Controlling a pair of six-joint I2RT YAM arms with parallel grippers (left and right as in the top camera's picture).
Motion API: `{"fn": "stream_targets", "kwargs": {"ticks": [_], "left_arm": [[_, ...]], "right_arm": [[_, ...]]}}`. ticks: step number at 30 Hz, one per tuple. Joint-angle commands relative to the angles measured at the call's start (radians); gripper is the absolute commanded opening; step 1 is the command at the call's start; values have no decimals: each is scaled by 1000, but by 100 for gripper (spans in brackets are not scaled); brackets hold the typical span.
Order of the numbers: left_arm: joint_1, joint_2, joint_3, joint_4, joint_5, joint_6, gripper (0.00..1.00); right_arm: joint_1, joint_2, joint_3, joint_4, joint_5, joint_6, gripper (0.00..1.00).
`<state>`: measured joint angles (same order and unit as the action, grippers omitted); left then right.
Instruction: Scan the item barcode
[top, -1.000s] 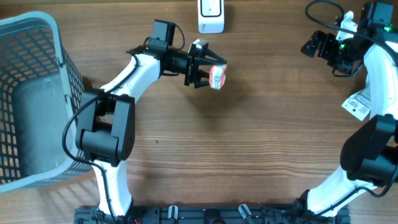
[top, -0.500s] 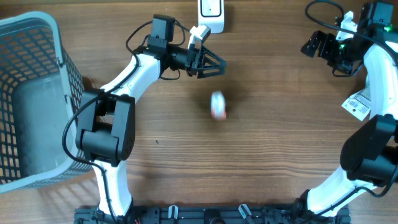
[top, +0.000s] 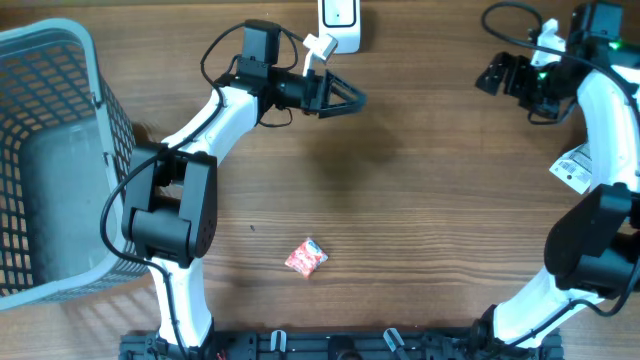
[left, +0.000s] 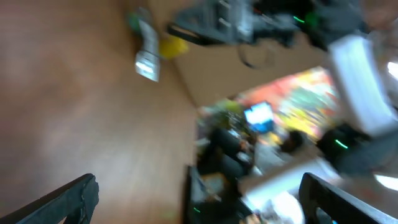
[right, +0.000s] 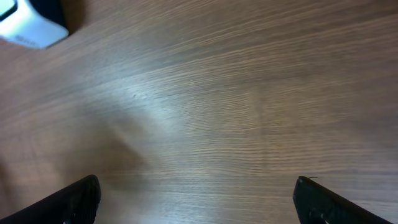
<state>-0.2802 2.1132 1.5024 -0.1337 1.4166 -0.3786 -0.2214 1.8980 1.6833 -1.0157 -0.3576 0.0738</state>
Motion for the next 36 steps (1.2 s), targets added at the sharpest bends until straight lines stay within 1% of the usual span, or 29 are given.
{"fn": "stream_targets", "kwargs": {"ticks": [1, 3, 4, 6, 8, 9, 11, 12, 17, 19, 20, 21, 23, 26, 29, 33, 36], "left_arm": [[2, -21, 2, -1, -320, 5, 100], [2, -50, 7, -26, -481, 4, 100], [2, -68, 19, -63, -589, 5, 100], [1, -107, 62, -163, -814, 6, 100], [1, -159, 127, -285, -1001, 36, 99], [1, -185, 154, -335, -1081, 35, 100], [1, -232, 188, -394, -1184, 39, 100], [1, -287, 206, -432, -1256, 48, 100], [1, -501, 207, -515, -1361, 53, 100], [1, -575, 207, -557, -1441, -1, 100], [1, -607, 207, -576, -1485, -31, 100], [1, -657, 207, -607, -1548, -69, 100], [1, -735, 207, -646, -1633, -105, 100], [-10, -840, 207, -680, -1707, -105, 100], [-55, -945, 207, -709, -1807, -101, 100], [-158, -1067, 207, -759, -2020, -102, 100], [-230, -1139, 207, -814, -2112, -105, 100]], "right_arm": [[45, 10, -10, 6, 5, -53, 100], [56, 10, -10, 9, 44, -51, 100], [59, 10, -10, 10, 56, -51, 100], [60, 10, -10, 10, 63, -48, 100], [60, 11, -10, 10, 63, -48, 100], [60, 13, -10, 13, 63, -48, 100], [60, 20, -10, 14, 63, -48, 100], [60, 30, -10, 13, 62, -47, 100], [67, 86, -10, -5, 61, -19, 100], [79, 108, -10, -17, 49, -23, 100], [86, 113, -10, -21, 32, -33, 100], [103, 122, -10, -23, -16, -75, 100], [138, 124, -10, -26, -69, -131, 100], [200, 124, -10, -29, -65, -161, 100], [270, 124, -10, -32, -19, -164, 100], [357, 124, -10, -32, 21, -156, 100], [410, 124, -10, -36, 21, -150, 100]]}}
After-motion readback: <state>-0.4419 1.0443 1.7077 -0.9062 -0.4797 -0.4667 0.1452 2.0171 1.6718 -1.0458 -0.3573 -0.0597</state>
